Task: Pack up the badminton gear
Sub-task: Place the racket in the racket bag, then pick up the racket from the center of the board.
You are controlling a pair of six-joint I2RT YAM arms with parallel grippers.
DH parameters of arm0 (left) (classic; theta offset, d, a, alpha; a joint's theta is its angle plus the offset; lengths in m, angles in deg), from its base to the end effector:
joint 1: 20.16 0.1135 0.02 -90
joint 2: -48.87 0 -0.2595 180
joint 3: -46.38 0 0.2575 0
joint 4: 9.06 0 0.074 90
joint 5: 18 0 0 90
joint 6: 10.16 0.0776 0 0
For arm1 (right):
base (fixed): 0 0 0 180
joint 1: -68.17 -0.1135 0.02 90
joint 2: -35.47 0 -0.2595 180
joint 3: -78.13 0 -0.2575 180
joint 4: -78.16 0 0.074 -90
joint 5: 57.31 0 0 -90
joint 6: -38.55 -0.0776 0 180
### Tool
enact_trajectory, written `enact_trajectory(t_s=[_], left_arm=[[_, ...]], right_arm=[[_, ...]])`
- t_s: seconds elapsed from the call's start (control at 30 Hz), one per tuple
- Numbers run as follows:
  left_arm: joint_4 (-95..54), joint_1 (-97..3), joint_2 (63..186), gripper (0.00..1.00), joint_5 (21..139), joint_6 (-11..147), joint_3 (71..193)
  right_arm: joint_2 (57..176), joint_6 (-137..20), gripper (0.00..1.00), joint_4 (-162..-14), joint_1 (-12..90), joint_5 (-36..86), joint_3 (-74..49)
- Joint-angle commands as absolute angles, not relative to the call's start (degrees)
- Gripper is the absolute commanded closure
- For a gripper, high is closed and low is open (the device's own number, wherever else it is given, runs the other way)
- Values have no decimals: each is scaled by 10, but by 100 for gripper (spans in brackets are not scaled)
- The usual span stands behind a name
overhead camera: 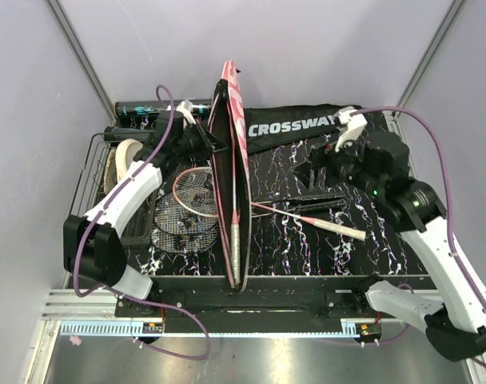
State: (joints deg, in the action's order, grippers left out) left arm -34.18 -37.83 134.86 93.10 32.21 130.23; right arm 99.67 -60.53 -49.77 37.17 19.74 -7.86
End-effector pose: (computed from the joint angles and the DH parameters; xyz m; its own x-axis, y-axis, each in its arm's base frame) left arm 0.3625 -0.1448 0.2957 -0.7286 -0.4913 -0.4772 0.0739 0.6363 -0.7679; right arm 0.2216 0.1534 0.4185 -0.4279 -0.0777 -0.9005 -0.6200 0.7502 0.2299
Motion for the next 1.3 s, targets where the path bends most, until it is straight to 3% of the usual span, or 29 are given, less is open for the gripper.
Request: enact_trajectory(t_s=[0.0,0.17,0.43,0.6,0.8,1.1,1.27], left_arm=[[-397,-369,1317,100,921,366,1395],[-492,-360,1244,100,856,384,1461],[-551,-359,1148,100,797,404,1456],[-568,-359,1121,100,777,420,1453],[-582,-360,1102,100,773,441,1459],[-592,-360,1095,100,762,449,1454],[-588,-359,1097,100,744,438,1439]], right_arm=[[1045,-564,19,-493,400,297,-170],[1136,-467,33,-499,401,238,-220],[1227,-360,34,-555,352,208,-216],[1321,-355,47,-567,324,205,-169],[1409,-333,56,-557,302,234,-109],[1476,-319,61,-559,277,276,-94],[1482,-304,72,-593,264,324,-97]])
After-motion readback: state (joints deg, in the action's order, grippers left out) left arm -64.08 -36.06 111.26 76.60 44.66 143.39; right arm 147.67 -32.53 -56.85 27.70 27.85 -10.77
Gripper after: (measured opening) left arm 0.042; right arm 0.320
